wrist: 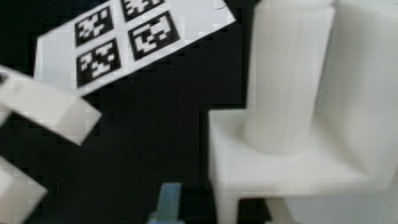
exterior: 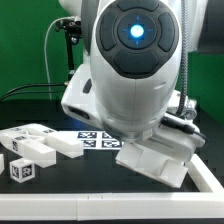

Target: Assemble chair

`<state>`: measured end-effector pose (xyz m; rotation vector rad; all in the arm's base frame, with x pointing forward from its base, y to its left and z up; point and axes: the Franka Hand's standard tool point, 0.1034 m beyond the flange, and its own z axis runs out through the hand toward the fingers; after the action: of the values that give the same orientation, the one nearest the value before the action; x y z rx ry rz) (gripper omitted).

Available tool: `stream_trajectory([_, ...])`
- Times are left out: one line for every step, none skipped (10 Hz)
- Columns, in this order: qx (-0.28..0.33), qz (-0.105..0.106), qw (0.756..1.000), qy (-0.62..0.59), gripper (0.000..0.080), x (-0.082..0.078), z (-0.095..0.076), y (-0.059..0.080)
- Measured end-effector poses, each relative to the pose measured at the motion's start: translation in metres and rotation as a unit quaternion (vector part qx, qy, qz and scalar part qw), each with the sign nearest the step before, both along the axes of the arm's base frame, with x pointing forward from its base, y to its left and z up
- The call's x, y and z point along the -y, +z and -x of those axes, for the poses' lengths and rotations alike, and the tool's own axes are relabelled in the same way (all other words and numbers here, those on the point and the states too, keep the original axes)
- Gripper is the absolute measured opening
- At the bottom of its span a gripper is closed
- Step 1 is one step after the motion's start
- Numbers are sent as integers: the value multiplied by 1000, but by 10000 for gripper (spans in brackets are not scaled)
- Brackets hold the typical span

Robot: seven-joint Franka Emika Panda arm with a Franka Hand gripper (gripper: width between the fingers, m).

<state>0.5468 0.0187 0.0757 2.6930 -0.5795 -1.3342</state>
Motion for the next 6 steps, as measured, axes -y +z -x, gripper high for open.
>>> stream_trajectory([3, -25, 999, 20, 29, 1, 0, 0])
stream_trajectory([6, -49, 998, 39, 29, 3, 0, 0])
stream_trajectory([7, -61, 997, 48, 29, 4, 0, 0])
stream_trajectory([10, -90, 993, 73, 29, 6, 0, 0])
stream_trajectory([13, -111, 990, 90, 29, 7, 0, 0])
stream_trajectory([14, -121, 988, 97, 29, 8, 0, 0])
